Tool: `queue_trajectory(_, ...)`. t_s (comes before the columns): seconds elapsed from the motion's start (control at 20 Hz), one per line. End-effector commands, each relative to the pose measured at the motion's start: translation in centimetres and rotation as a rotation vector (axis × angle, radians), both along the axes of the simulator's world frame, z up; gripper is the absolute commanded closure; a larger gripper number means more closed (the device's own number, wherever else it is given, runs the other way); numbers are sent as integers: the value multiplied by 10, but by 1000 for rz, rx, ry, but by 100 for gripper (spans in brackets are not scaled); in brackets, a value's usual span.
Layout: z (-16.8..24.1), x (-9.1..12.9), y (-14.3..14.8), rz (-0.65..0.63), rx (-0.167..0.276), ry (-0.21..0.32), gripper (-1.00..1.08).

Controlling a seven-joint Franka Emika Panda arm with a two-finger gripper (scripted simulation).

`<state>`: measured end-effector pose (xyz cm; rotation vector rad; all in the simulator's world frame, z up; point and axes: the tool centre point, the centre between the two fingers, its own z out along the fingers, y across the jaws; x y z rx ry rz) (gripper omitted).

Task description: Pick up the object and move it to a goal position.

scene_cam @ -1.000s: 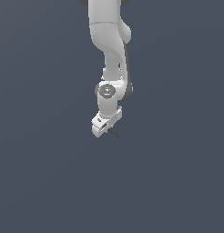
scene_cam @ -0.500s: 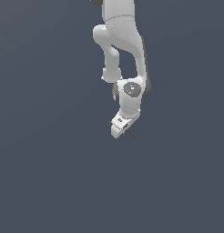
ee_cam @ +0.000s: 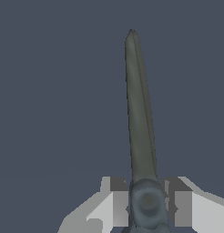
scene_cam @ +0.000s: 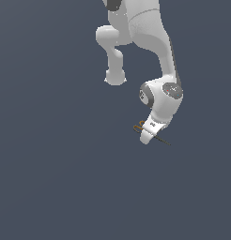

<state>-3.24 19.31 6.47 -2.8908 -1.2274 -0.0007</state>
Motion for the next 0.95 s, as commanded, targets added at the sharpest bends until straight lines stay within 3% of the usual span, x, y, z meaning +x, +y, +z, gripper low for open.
queue_trajectory(0.0, 6, 6, 22, -3, -1, 0, 108)
queue_trajectory(0.45, 15, 18, 65, -4, -1, 0, 108)
queue_trajectory(0.9, 16, 20, 68, -4, -1, 0, 108)
